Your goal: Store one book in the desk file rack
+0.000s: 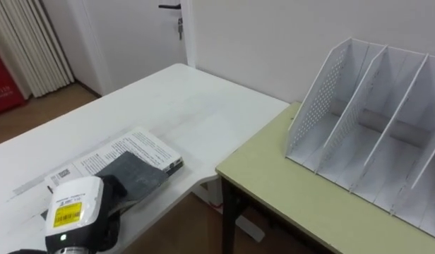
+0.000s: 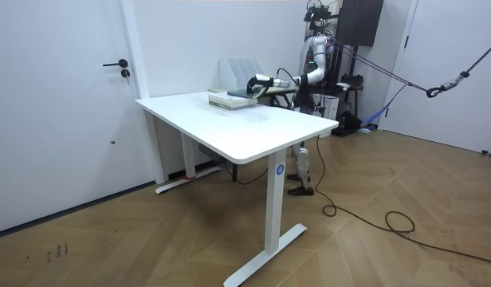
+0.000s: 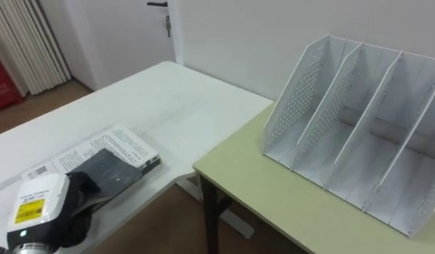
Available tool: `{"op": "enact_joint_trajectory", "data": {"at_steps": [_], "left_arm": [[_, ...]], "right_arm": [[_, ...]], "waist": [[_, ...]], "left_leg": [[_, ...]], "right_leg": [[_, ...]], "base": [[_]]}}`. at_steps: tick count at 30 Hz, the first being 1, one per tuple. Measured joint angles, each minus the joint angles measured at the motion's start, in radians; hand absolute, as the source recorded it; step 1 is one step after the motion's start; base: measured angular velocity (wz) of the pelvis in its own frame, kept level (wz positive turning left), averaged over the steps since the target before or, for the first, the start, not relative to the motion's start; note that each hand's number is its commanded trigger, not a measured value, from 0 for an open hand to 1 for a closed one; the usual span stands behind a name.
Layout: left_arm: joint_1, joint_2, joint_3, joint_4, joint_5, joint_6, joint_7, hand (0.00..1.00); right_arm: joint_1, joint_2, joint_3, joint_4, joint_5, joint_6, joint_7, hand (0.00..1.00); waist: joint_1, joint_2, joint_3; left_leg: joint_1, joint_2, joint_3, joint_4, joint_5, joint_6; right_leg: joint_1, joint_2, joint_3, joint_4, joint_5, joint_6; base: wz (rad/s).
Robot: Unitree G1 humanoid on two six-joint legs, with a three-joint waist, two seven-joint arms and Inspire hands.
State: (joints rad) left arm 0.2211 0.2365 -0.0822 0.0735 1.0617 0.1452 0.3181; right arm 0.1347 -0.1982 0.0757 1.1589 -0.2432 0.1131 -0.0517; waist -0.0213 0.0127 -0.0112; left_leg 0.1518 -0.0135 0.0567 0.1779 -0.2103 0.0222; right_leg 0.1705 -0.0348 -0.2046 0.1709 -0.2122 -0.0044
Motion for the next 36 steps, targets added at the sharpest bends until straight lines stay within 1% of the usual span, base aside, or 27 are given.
{"op": "enact_joint_trajectory", "data": {"at_steps": [7,10,11,13,15,16,18,19,21,22,23,24,25,27,28,29,30,31,32,34,35,36], "left_arm": [[-0.003,0.000,-0.013,0.000,-0.005,0.002,0.007,1.00],[-0.003,0.000,-0.007,-0.015,-0.047,0.002,0.004,1.00],[-0.008,0.001,0.001,-0.030,-0.053,0.001,-0.007,1.00],[-0.010,0.000,0.005,-0.059,-0.112,0.002,-0.046,1.00],[-0.015,-0.004,0.031,-0.106,-0.232,0.002,-0.101,1.00],[-0.015,-0.004,0.036,-0.119,-0.255,0.002,-0.115,1.00],[-0.015,-0.004,0.054,-0.172,-0.349,0.001,-0.167,1.00],[-0.016,-0.004,0.061,-0.194,-0.373,0.001,-0.185,1.00],[-0.016,-0.005,0.070,-0.298,-0.483,0.001,-0.239,1.00],[-0.016,-0.006,0.069,-0.323,-0.518,0.000,-0.248,1.00],[-0.016,-0.011,0.068,-0.361,-0.587,-0.011,-0.267,1.00],[-0.016,-0.023,0.066,-0.387,-0.652,-0.024,-0.292,1.00],[-0.016,-0.028,0.063,-0.400,-0.689,-0.027,-0.303,1.00],[-0.031,-0.028,0.057,-0.413,-0.821,-0.057,-0.337,1.00],[-0.035,-0.028,0.055,-0.413,-0.847,-0.061,-0.343,1.00],[-0.041,-0.028,0.054,-0.422,-0.899,-0.064,-0.359,1.00],[-0.045,-0.028,0.055,-0.437,-0.939,-0.065,-0.379,1.00],[-0.048,-0.028,0.055,-0.444,-0.954,-0.068,-0.388,1.00],[-0.055,-0.027,0.056,-0.459,-0.983,-0.075,-0.405,1.00],[-0.059,-0.028,0.058,-0.482,-1.057,-0.096,-0.422,1.00],[-0.070,-0.028,0.058,-0.483,-1.122,-0.113,-0.438,1.00],[-0.082,-0.028,0.058,-0.482,-1.189,-0.121,-0.453,1.00]], "right_arm": [[-0.002,0.000,0.000,-0.004,0.010,0.000,-0.018,0.00],[-0.008,0.000,-0.002,-0.004,0.011,-0.003,-0.022,0.00],[-0.011,0.000,-0.002,-0.005,0.011,-0.004,-0.021,0.00],[-0.015,0.000,-0.002,-0.006,0.017,-0.011,-0.021,0.00],[-0.019,0.002,0.001,-0.005,0.046,-0.036,-0.022,0.00],[-0.020,0.002,0.001,-0.004,0.052,-0.041,-0.022,0.00],[-0.030,0.003,0.001,0.004,0.096,-0.052,-0.025,0.00],[-0.033,0.004,0.000,0.004,0.106,-0.054,-0.026,0.00],[-0.039,0.005,0.000,0.006,0.149,-0.068,-0.024,0.00],[-0.040,0.005,0.000,0.006,0.161,-0.076,-0.024,0.00],[-0.040,0.006,0.000,0.009,0.176,-0.094,-0.023,0.00],[-0.042,0.010,-0.002,0.020,0.180,-0.112,-0.020,0.00],[-0.045,0.013,-0.002,0.027,0.180,-0.118,-0.018,0.00],[-0.055,0.015,-0.004,0.046,0.180,-0.139,-0.008,0.00],[-0.057,0.015,-0.004,0.051,0.181,-0.144,-0.005,0.00],[-0.059,0.015,-0.006,0.055,0.185,-0.149,0.004,0.00],[-0.060,0.014,-0.011,0.064,0.192,-0.159,0.009,0.00],[-0.060,0.014,-0.011,0.069,0.199,-0.164,0.011,0.00],[-0.060,0.014,-0.011,0.077,0.204,-0.170,0.012,0.00],[-0.058,0.013,-0.010,0.080,0.207,-0.176,0.015,0.00],[-0.058,0.015,-0.009,0.080,0.220,-0.179,0.020,0.00],[-0.059,0.020,-0.008,0.079,0.236,-0.182,0.021,0.00]], "waist": [[-0.001,0.005,-0.0004],[0.000,0.005,-0.0008],[0.000,0.006,-0.0007],[0.000,0.006,-0.0005],[0.004,0.006,-0.0003],[0.004,0.006,-0.0003],[0.003,0.005,-0.0001],[0.000,0.003,0.0014],[0.001,0.000,0.0047],[-0.001,0.000,0.0067],[-0.001,0.000,0.0101],[-0.005,0.002,0.0113],[-0.008,0.002,0.0119],[-0.009,0.000,0.0185],[-0.009,-0.001,0.0192],[-0.008,0.001,0.0178],[-0.008,-0.003,0.0210],[-0.007,0.000,0.0198],[-0.006,-0.002,0.0211],[-0.005,-0.002,0.0212],[-0.004,-0.005,0.0225],[-0.004,-0.007,0.0224]], "left_leg": [[0.000,0.000,-0.002,-0.011,0.000,0.000],[0.000,0.000,-0.002,-0.011,0.000,-0.001],[0.000,0.000,-0.002,-0.009,0.000,0.000],[0.000,0.000,-0.002,-0.008,0.001,0.000],[-0.005,0.000,-0.002,-0.009,0.001,0.000],[-0.005,-0.001,-0.002,-0.009,0.001,0.000],[-0.018,0.000,-0.005,-0.004,0.001,0.000],[-0.022,0.000,-0.006,0.000,0.001,0.000],[-0.037,0.002,-0.012,0.008,0.001,0.001],[-0.038,0.002,-0.013,0.008,0.001,0.001],[-0.039,0.001,-0.015,0.008,0.001,0.001],[-0.042,0.001,-0.015,0.009,0.001,0.001],[-0.044,0.001,-0.016,0.009,0.001,0.001],[-0.047,0.001,-0.013,0.009,0.001,0.001],[-0.048,0.001,-0.011,0.009,0.001,0.001],[-0.052,0.002,-0.006,0.010,0.001,0.000],[-0.056,0.003,-0.004,0.009,0.001,0.000],[-0.057,0.003,-0.004,0.009,0.001,0.000],[-0.057,0.003,-0.003,0.009,0.001,0.000],[-0.059,0.003,-0.004,0.009,0.001,0.000],[-0.060,0.003,-0.003,0.009,0.001,0.000],[-0.061,0.005,-0.002,0.009,0.001,0.000]], "right_leg": [[-0.003,0.001,0.000,-0.001,0.000,0.000],[-0.002,0.002,0.000,-0.003,0.000,0.000],[-0.002,0.002,0.000,-0.002,0.001,0.000],[-0.006,0.002,0.000,-0.002,0.002,0.000],[-0.009,0.001,-0.001,-0.004,0.002,0.000],[-0.010,0.001,-0.002,-0.005,0.002,0.000],[-0.013,0.000,-0.008,-0.019,0.004,0.002],[-0.016,-0.001,-0.011,-0.020,0.005,0.003],[-0.022,-0.002,-0.019,-0.021,0.006,0.003],[-0.022,-0.002,-0.020,-0.022,0.007,0.003],[-0.022,-0.003,-0.021,-0.022,0.007,0.004],[-0.023,-0.003,-0.022,-0.021,0.007,0.004],[-0.025,-0.002,-0.023,-0.021,0.007,0.004],[-0.028,0.001,-0.020,-0.020,0.009,0.001],[-0.030,0.002,-0.018,-0.020,0.010,0.001],[-0.035,0.003,-0.017,-0.021,0.011,-0.002],[-0.040,0.004,-0.016,-0.021,0.012,-0.003],[-0.042,0.004,-0.016,-0.021,0.012,-0.003],[-0.043,0.004,-0.015,-0.021,0.012,-0.004],[-0.046,0.004,-0.010,-0.021,0.012,-0.004],[-0.048,0.004,-0.009,-0.019,0.012,-0.003],[-0.050,0.004,-0.008,-0.018,0.012,-0.003]], "base": [[0.00],[0.00],[0.00],[0.00],[0.00],[0.04],[0.09],[0.14],[0.11],[0.05],[0.00],[0.00],[0.00],[-0.05],[-0.08],[-0.09],[-0.08],[-0.04],[-0.03],[-0.05],[0.00],[0.00]]}}
